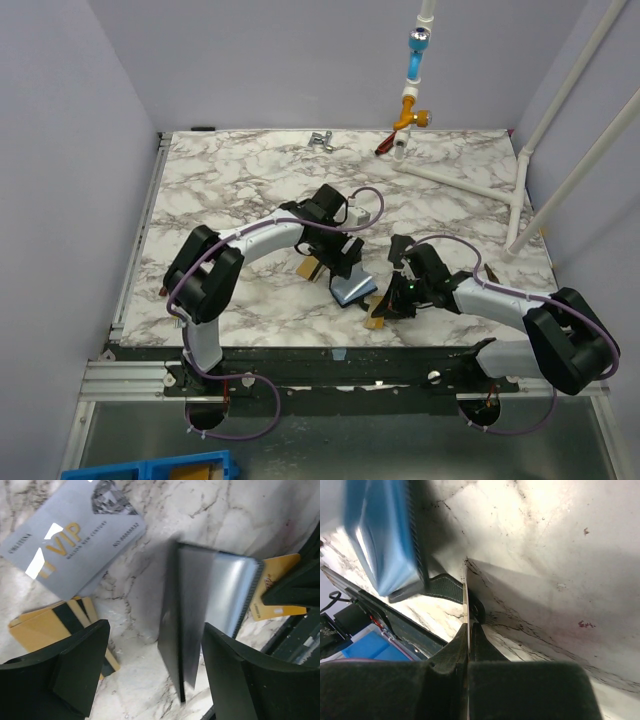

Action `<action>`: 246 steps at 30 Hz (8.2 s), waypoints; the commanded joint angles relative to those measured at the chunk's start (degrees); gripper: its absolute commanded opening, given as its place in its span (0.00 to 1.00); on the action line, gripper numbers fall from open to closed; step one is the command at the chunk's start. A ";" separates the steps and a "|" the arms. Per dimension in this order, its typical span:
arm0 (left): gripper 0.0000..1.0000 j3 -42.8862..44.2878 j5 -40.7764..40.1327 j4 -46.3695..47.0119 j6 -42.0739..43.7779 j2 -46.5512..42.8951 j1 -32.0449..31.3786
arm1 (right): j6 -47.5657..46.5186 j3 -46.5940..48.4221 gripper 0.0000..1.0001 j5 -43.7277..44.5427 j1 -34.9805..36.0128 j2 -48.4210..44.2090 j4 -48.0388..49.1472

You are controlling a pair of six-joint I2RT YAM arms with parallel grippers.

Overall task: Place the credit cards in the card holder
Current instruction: Open the card holder at the center of the board, then turn over the card slot in the card holder.

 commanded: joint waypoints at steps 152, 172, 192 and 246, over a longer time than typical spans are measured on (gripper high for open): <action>0.47 -4.78 28.60 -19.05 14.79 1.87 12.16 | -4.53 18.75 0.01 -14.22 12.15 26.32 30.44; 0.11 -5.83 20.17 -16.83 13.89 0.33 13.07 | -6.11 9.68 0.01 -10.12 9.42 13.59 20.36; 0.10 -5.64 18.70 -17.53 14.82 -0.57 13.10 | -3.89 -1.63 0.01 -7.54 8.78 1.79 10.82; 0.08 -3.48 19.13 -19.57 15.82 -0.10 13.09 | -12.09 7.89 0.01 -17.82 8.77 10.28 9.32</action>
